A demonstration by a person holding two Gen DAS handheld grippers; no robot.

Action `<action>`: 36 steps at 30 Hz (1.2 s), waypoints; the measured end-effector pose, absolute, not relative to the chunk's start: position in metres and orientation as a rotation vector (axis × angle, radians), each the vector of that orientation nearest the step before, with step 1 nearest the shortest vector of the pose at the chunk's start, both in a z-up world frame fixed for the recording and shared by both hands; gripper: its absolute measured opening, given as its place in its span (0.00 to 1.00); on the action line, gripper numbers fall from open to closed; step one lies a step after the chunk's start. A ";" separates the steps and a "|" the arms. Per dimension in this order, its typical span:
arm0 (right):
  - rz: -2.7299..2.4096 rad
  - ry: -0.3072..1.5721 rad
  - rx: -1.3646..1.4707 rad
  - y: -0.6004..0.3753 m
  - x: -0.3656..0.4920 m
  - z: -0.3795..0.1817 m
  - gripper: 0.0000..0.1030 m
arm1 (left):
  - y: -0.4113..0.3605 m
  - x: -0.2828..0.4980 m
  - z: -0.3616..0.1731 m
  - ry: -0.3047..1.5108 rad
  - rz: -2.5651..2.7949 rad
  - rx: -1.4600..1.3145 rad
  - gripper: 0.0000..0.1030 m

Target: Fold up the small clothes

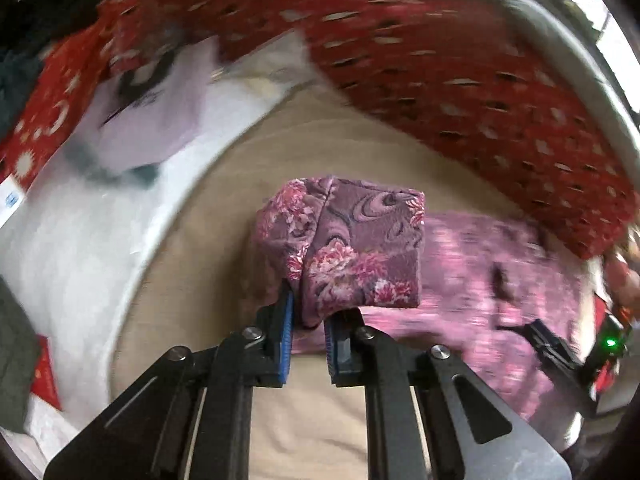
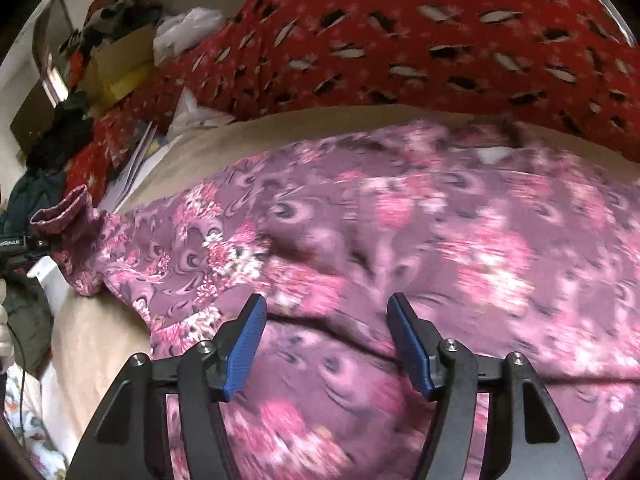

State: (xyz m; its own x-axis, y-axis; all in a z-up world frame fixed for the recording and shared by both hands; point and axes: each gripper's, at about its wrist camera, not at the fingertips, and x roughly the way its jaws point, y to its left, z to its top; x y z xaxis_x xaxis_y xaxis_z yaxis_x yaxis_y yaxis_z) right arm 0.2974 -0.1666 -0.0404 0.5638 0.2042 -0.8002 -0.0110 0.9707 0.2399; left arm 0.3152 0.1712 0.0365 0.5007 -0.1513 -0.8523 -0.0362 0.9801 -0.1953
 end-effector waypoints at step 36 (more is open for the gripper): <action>-0.014 0.837 0.618 -0.353 0.224 -0.027 0.81 | -0.041 0.279 0.001 1.141 -0.382 -0.386 0.64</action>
State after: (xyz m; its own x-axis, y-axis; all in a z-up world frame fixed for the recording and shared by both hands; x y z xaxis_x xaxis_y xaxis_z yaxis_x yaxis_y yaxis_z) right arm 0.2238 -0.3533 -0.0268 0.6803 0.2248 -0.6976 0.2475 0.8255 0.5073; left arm 0.2786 -0.0410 0.0014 0.3676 -0.4808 -0.7961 0.0955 0.8710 -0.4819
